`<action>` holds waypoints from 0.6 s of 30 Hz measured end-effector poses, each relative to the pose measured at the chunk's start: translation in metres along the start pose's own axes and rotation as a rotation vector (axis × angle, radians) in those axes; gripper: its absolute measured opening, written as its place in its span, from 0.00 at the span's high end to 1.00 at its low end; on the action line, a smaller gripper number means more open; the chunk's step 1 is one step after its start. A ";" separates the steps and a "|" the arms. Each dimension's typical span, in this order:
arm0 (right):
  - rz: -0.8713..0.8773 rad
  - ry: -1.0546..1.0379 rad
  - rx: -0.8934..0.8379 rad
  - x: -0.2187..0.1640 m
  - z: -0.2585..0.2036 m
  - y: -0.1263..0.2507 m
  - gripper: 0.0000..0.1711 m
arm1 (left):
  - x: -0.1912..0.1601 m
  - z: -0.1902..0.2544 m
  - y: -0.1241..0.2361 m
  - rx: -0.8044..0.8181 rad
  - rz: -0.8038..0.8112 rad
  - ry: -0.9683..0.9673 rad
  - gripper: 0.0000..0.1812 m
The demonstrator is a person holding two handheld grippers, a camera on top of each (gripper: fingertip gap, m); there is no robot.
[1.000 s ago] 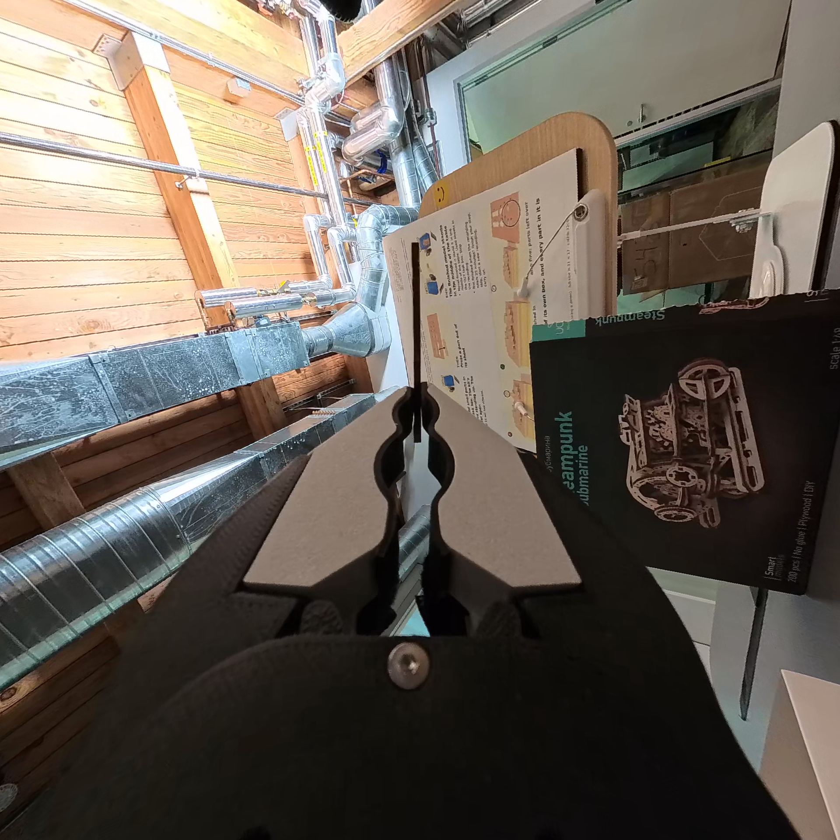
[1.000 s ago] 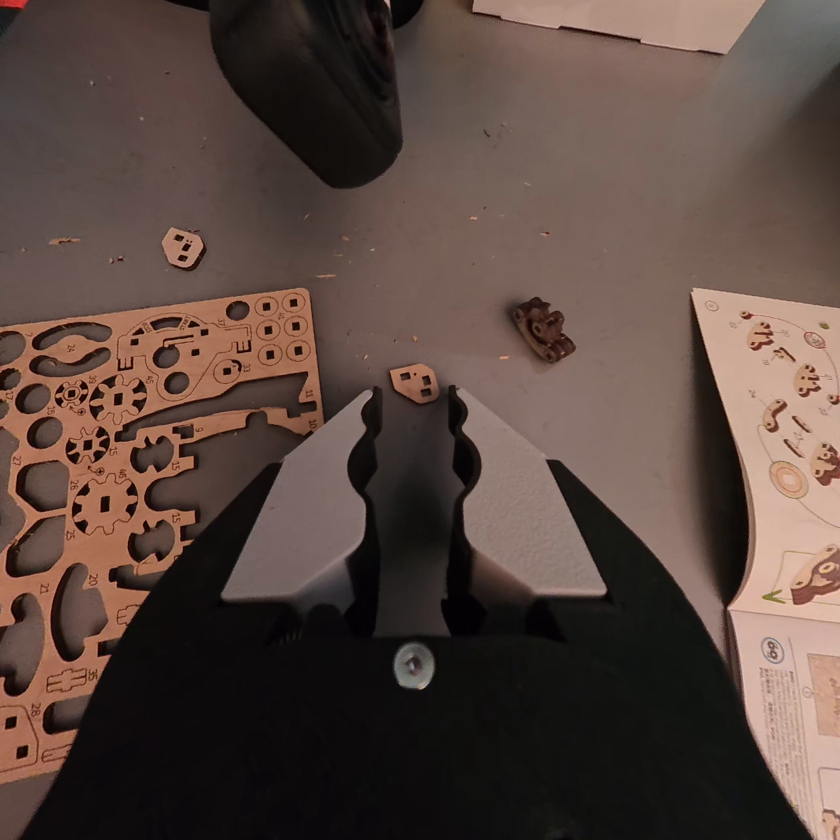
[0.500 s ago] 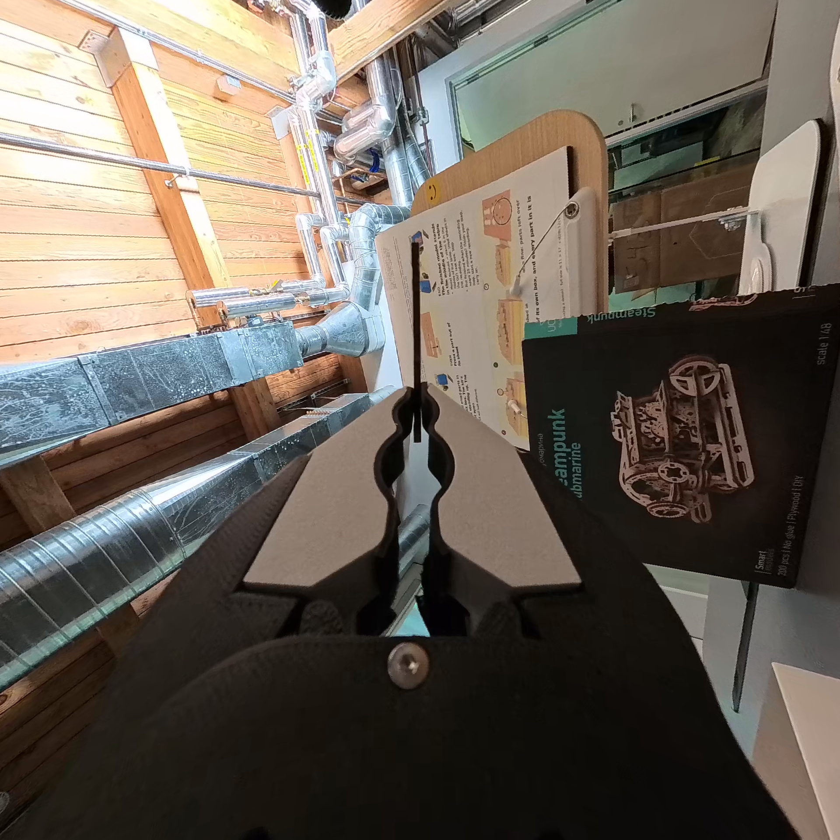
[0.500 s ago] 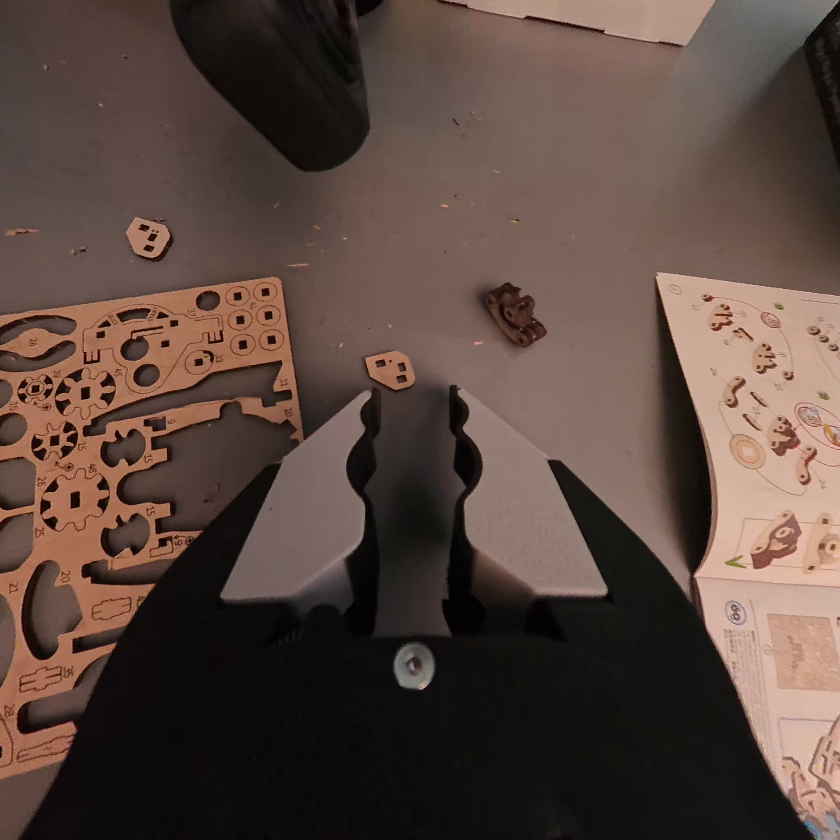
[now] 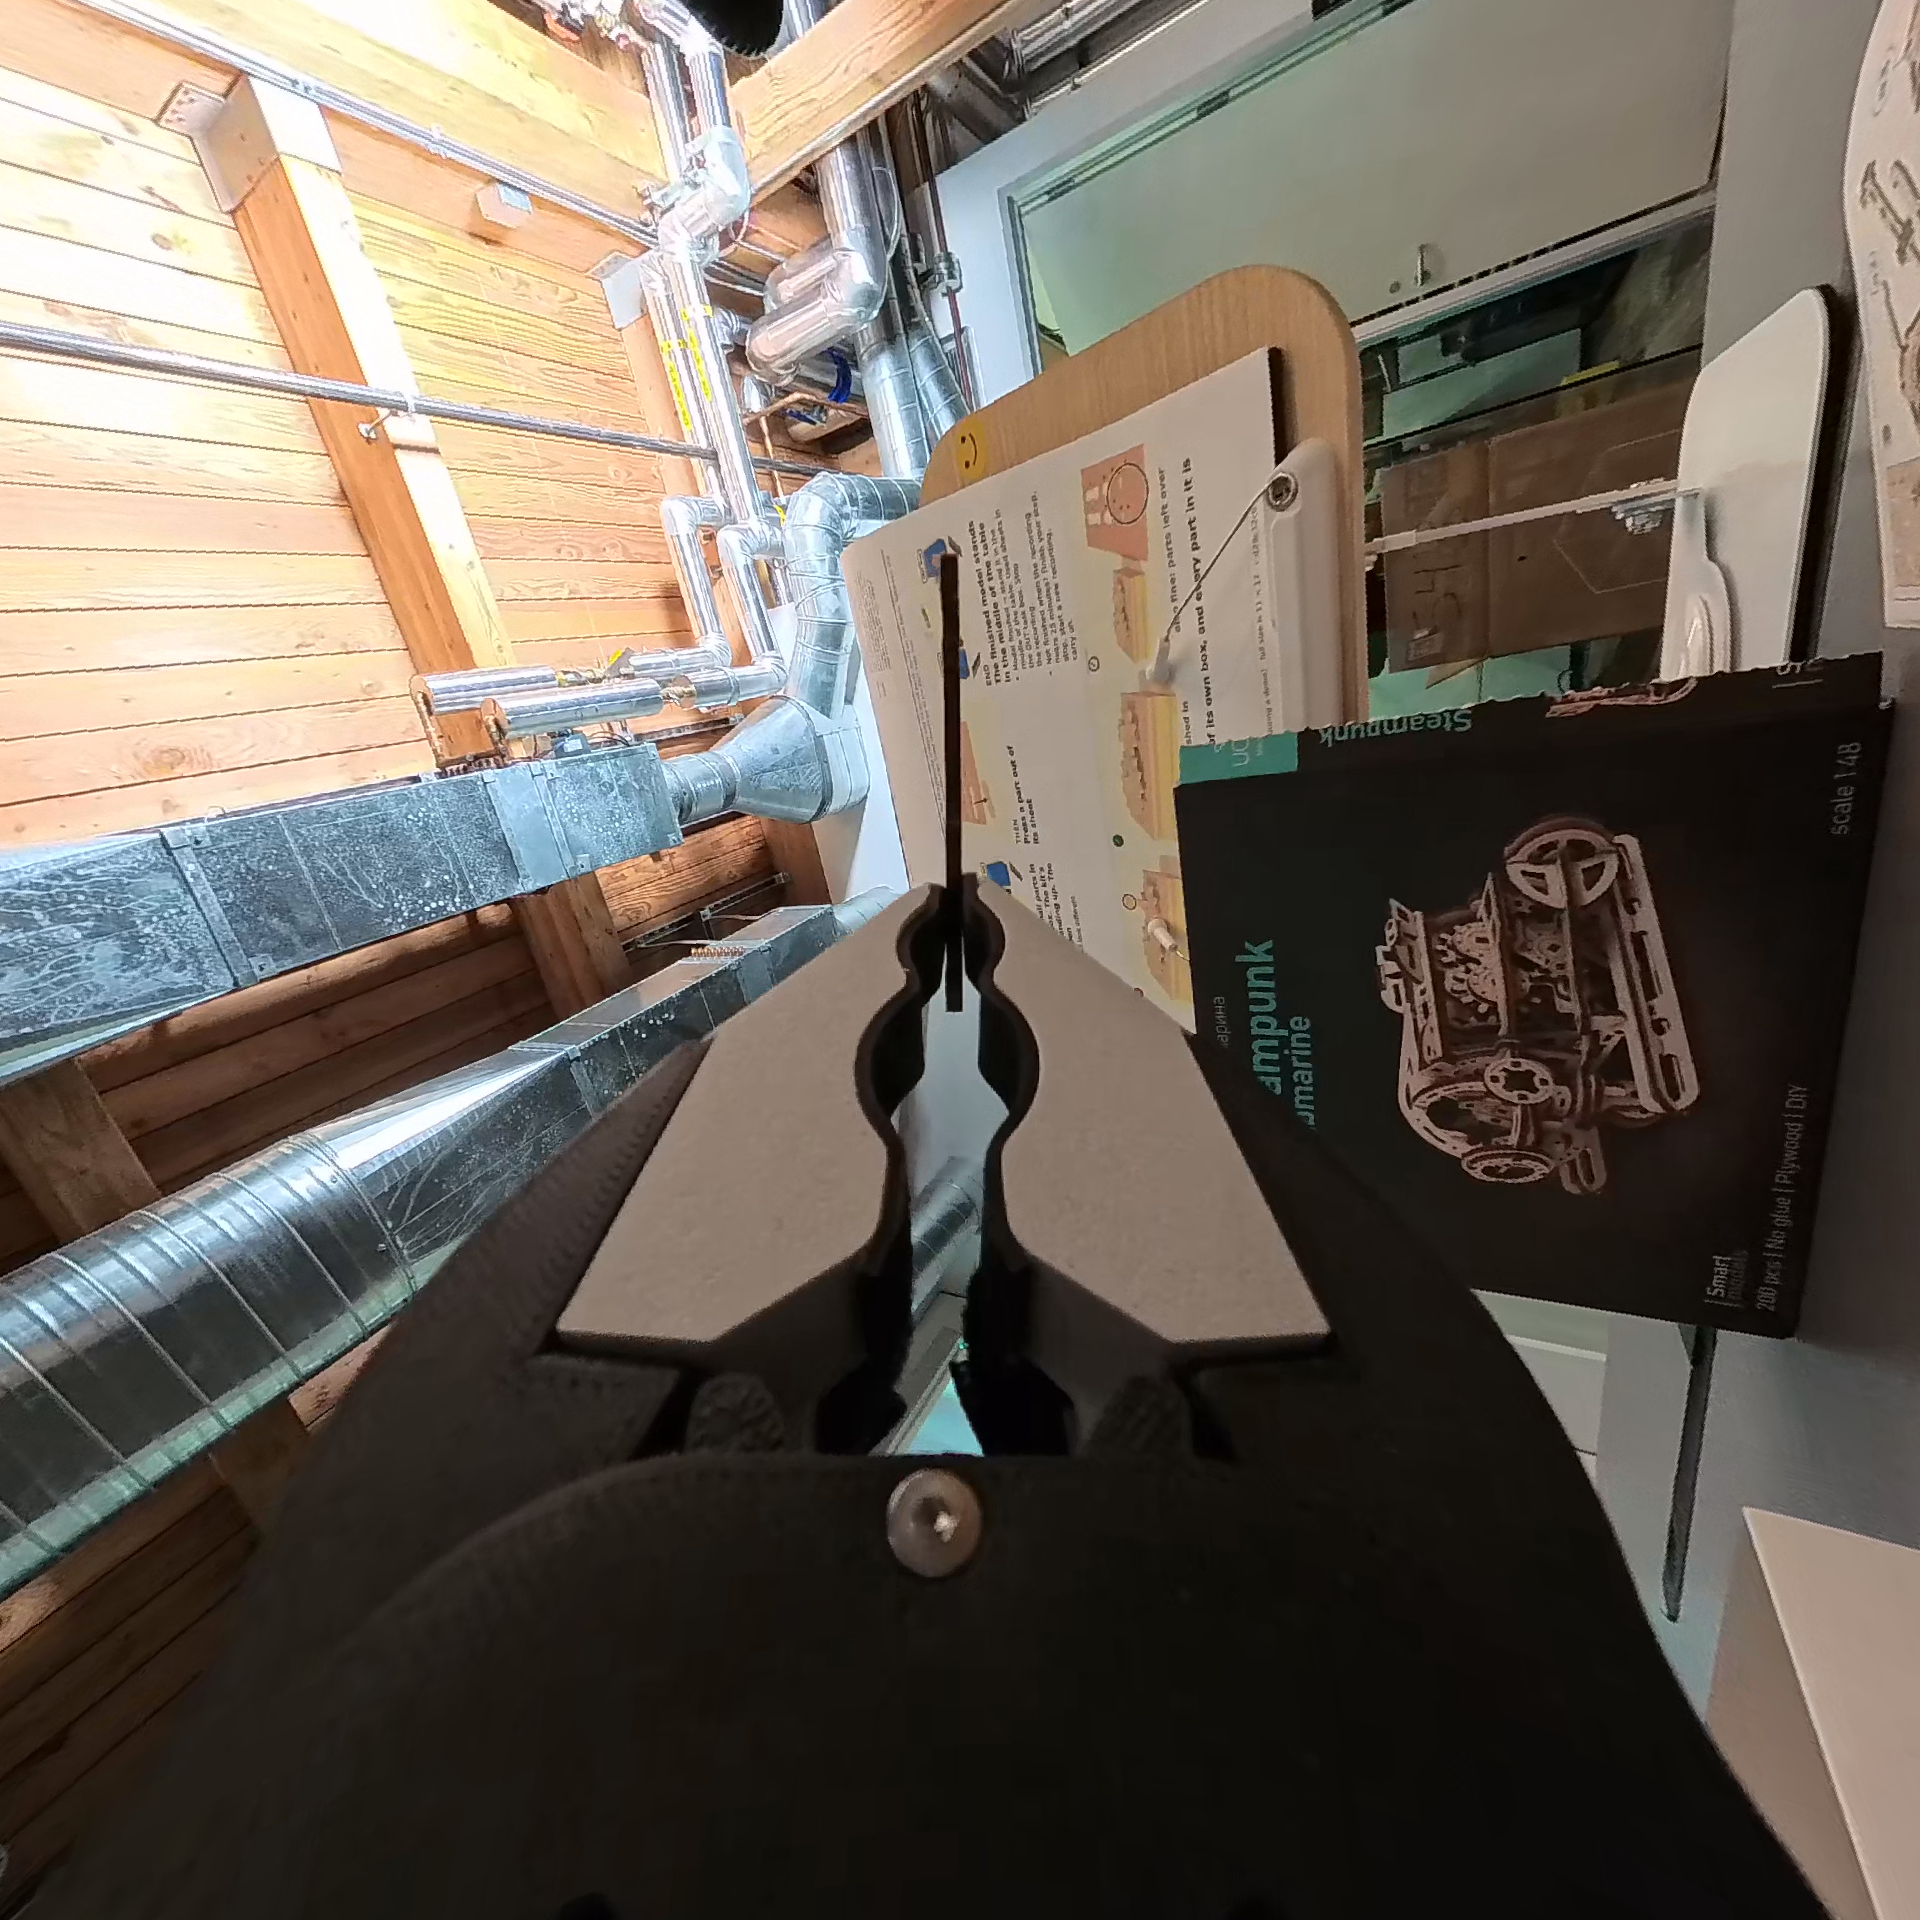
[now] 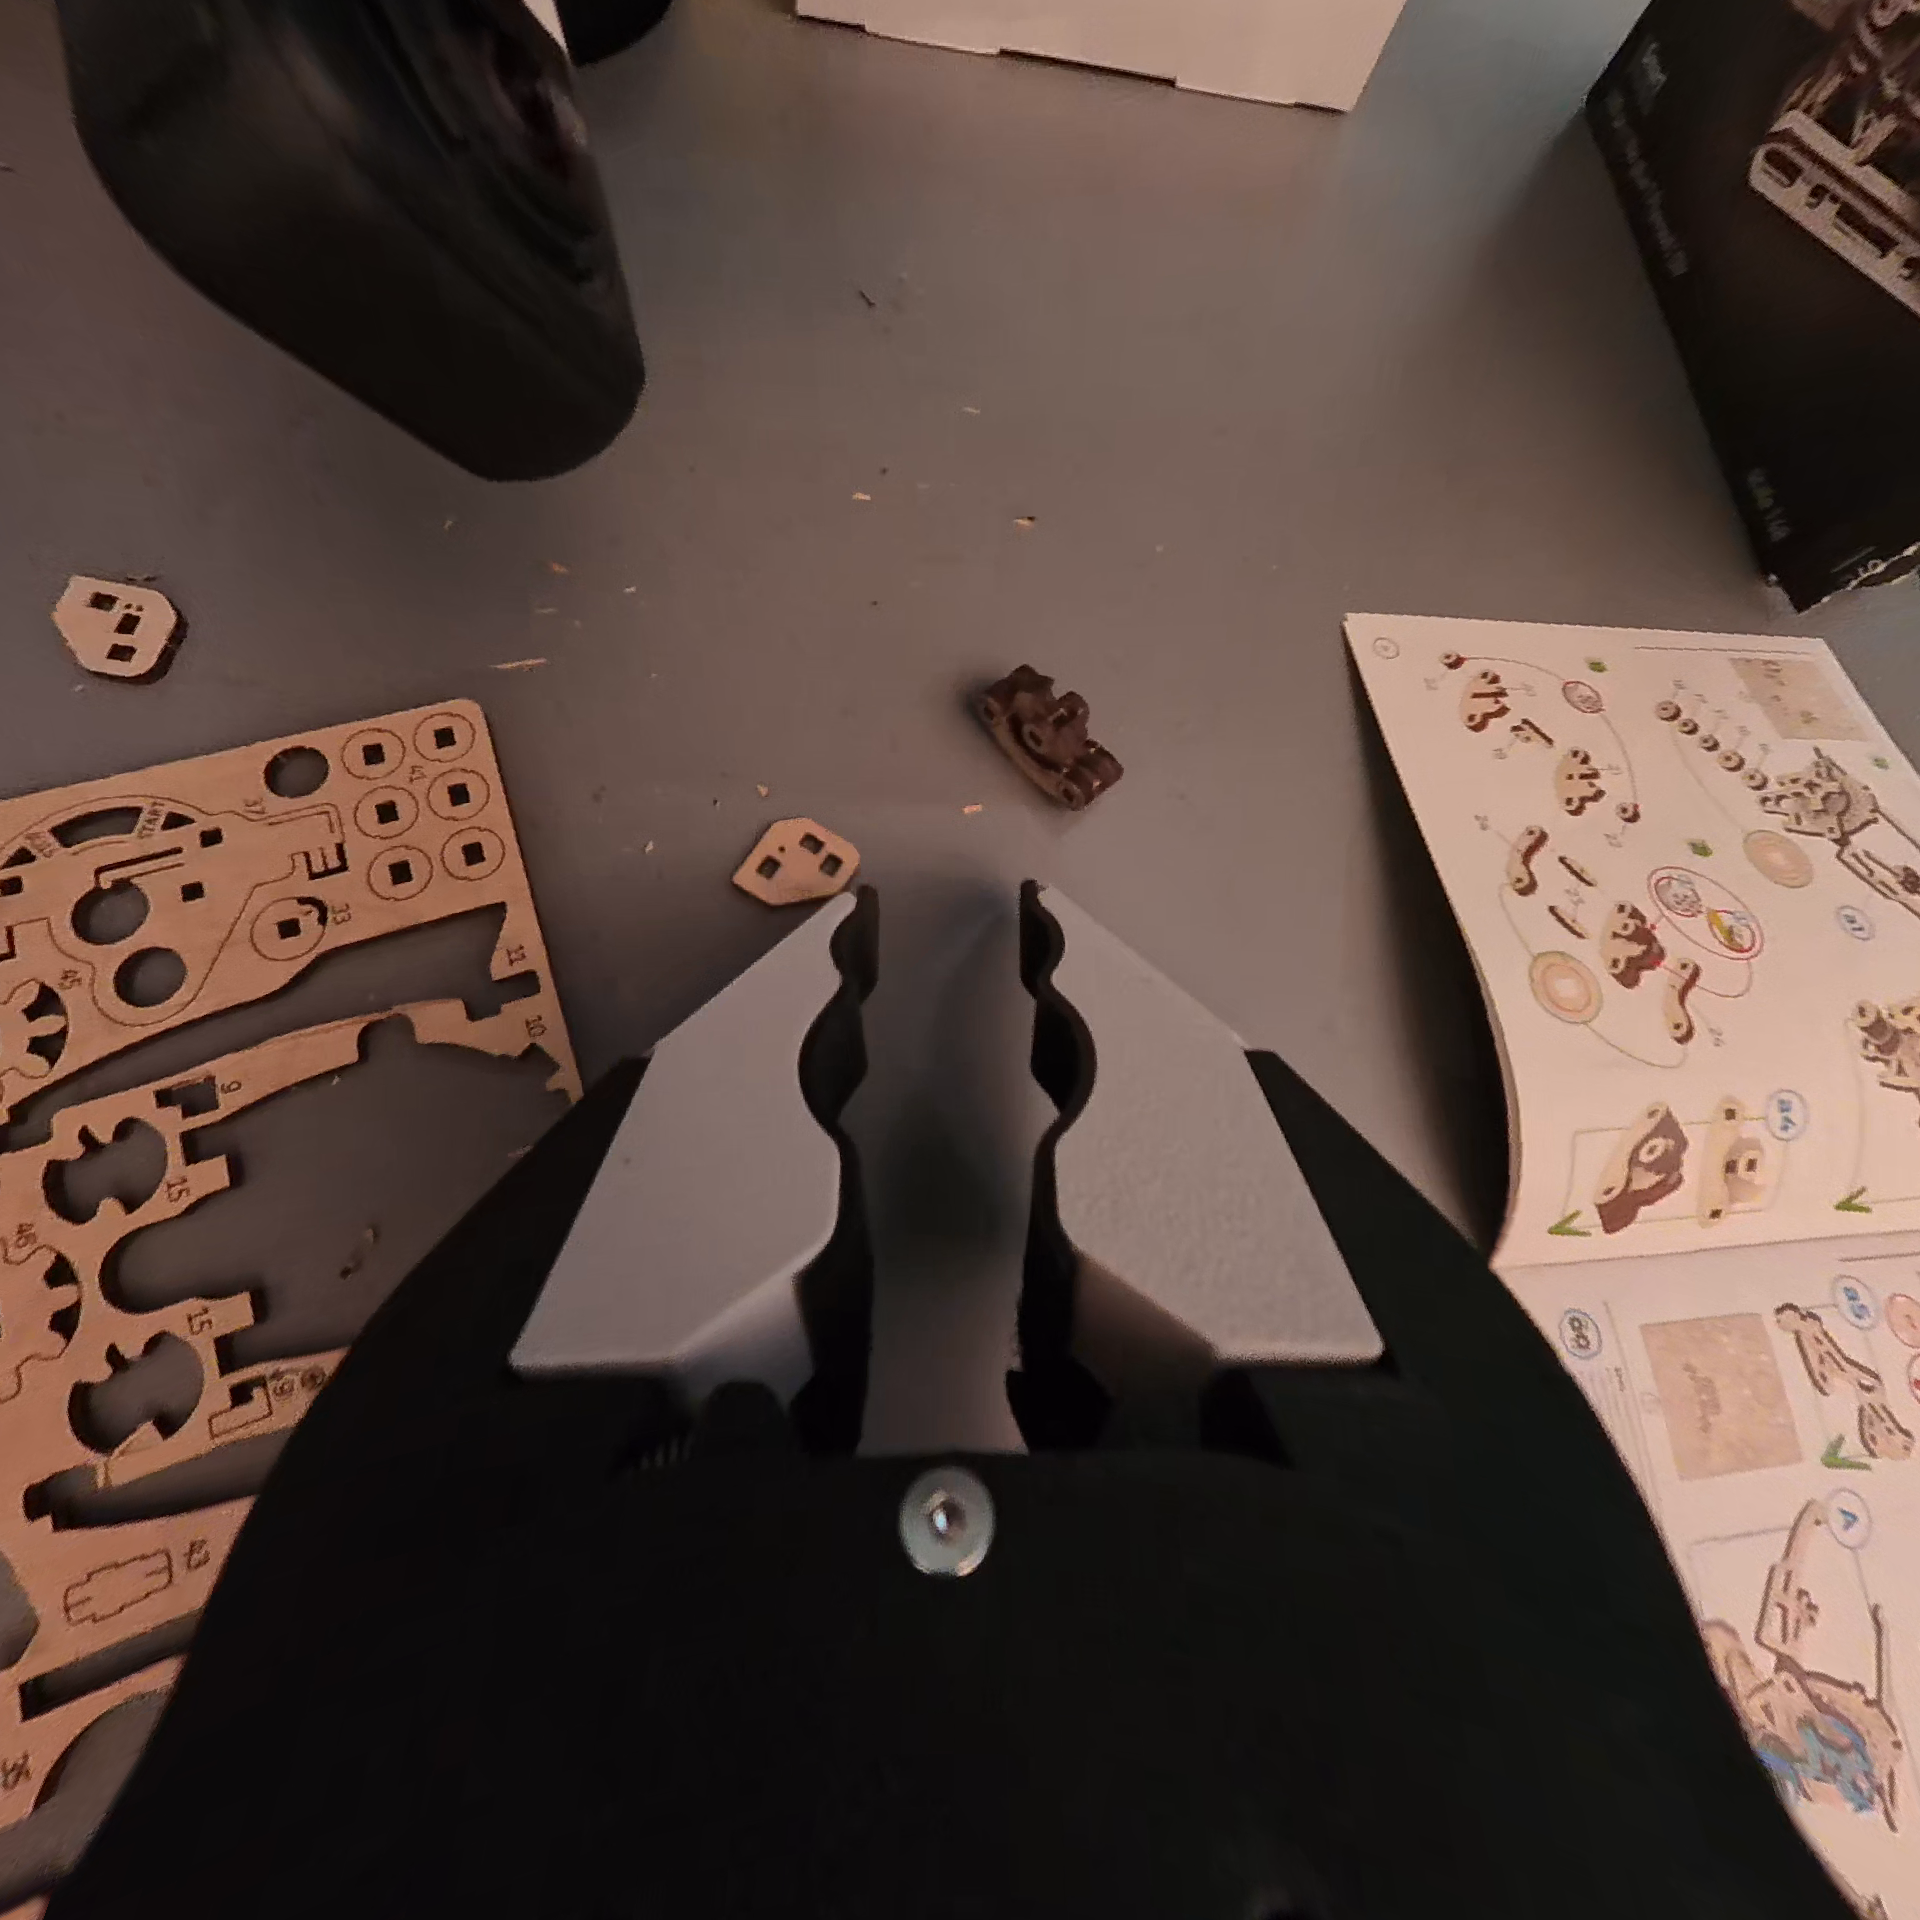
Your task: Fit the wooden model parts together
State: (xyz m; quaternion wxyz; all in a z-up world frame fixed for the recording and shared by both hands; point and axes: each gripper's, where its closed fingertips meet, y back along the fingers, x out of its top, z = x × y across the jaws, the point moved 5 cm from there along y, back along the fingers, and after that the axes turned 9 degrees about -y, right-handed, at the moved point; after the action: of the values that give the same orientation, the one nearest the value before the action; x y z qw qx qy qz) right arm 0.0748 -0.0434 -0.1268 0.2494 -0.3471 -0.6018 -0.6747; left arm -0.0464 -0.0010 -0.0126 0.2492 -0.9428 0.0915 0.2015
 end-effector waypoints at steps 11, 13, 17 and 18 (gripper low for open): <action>0.000 0.058 0.140 -0.004 -0.016 0.003 0.85 | 0.000 0.003 0.000 -0.013 0.002 -0.002 1.00; -0.004 0.042 0.142 -0.003 -0.015 0.001 0.84 | 0.001 0.003 0.000 -0.018 0.005 -0.001 1.00; 0.014 0.040 0.157 -0.002 -0.016 -0.002 0.82 | 0.000 0.004 -0.001 -0.025 0.003 0.004 1.00; 0.017 0.040 0.165 -0.001 -0.017 -0.002 0.82 | 0.000 0.004 -0.001 -0.026 0.003 0.005 1.00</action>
State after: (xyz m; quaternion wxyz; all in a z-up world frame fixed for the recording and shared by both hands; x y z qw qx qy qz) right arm 0.0707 -0.0600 -0.1298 0.2948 -0.3169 -0.6473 -0.6274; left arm -0.0476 0.0020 -0.0158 0.2365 -0.9463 0.0908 0.2007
